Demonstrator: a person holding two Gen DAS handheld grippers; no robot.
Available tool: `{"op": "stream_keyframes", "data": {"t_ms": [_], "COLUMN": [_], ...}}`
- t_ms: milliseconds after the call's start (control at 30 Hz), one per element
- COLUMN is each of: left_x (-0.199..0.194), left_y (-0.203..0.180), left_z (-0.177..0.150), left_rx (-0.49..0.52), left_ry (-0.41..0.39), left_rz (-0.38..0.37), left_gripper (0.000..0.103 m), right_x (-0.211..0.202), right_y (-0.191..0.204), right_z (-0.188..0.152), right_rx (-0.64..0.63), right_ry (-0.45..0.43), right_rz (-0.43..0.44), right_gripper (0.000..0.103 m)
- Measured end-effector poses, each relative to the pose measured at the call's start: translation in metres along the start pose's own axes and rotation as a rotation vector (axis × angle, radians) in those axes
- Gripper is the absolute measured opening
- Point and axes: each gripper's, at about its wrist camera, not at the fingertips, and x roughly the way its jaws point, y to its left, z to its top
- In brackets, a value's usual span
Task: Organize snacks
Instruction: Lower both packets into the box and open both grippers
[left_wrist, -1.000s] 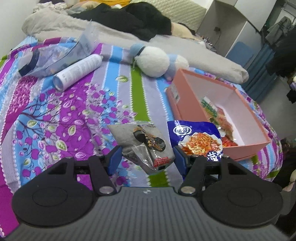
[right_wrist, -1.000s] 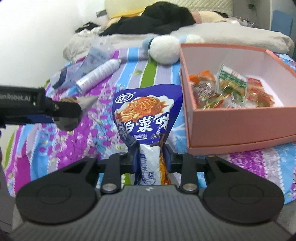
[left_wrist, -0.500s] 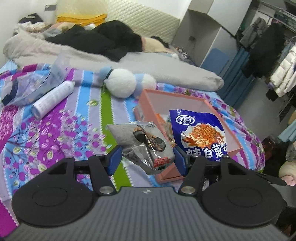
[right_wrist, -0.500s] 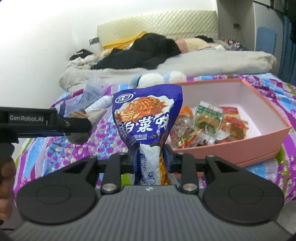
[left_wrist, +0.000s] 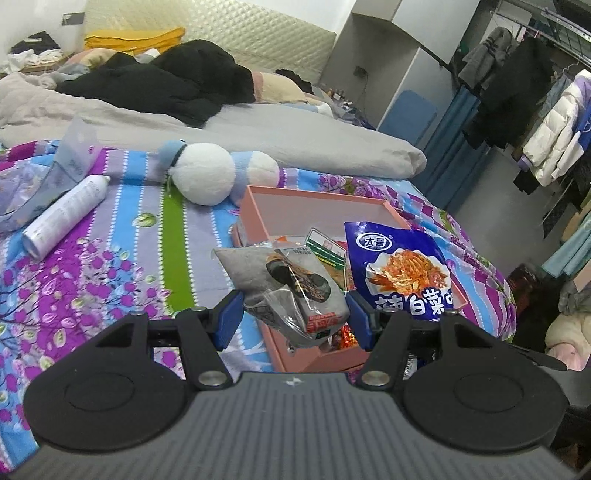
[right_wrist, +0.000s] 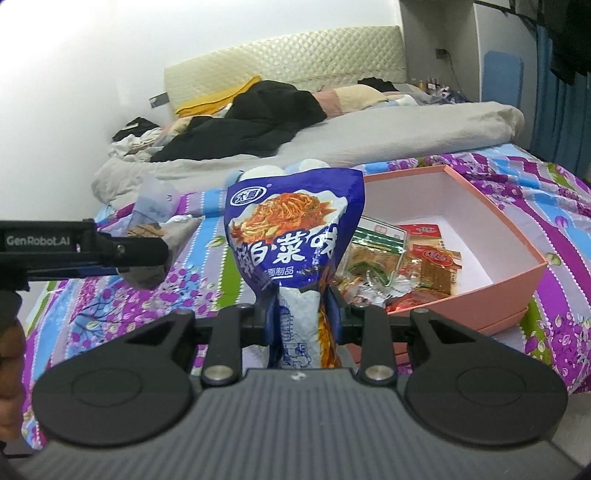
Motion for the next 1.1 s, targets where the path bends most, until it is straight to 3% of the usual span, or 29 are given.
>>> {"op": "stream_keyframes", "data": {"t_ms": [500, 833, 933, 967, 1000, 1100], "left_x": [0.121, 0.183, 0.193, 0.195, 0.195, 0.191], "left_y": [-0.022, -0.017, -0.014, -0.013, -0.012, -0.01], "left_z": [0.044, 0.056, 0.057, 0.057, 0.058, 0.062], "left_rx": [0.058, 0.07, 0.072, 0.072, 0.07, 0.073], "left_ry": [0.073, 0.131, 0.149, 0.149, 0.146, 0.13], "left_rz": [-0.024, -0.023, -0.016, -0.016, -0.018, -0.011], "left_gripper": [0.066, 0.066, 0.068, 0.074, 0.082, 0.085], "right_x": [0.078, 0.131, 0.142, 0.145, 0.148, 0.154], "right_y": [-0.051, -0.079, -0.082, -0.084, -0.085, -0.086], "right_z": [0.024, 0.027, 0.027, 0.027, 0.027, 0.026], "right_rx": [0.041, 0.074, 0.079, 0.083, 0.087, 0.097], "right_ry": [0.066, 0.118, 0.13, 0.139, 0.146, 0.164], "right_rz": [-0.035, -0.047, -0.053, -0.053, -0.053, -0.058], "right_gripper": [0.032, 0.034, 0.035, 0.036, 0.041, 0.053]}}
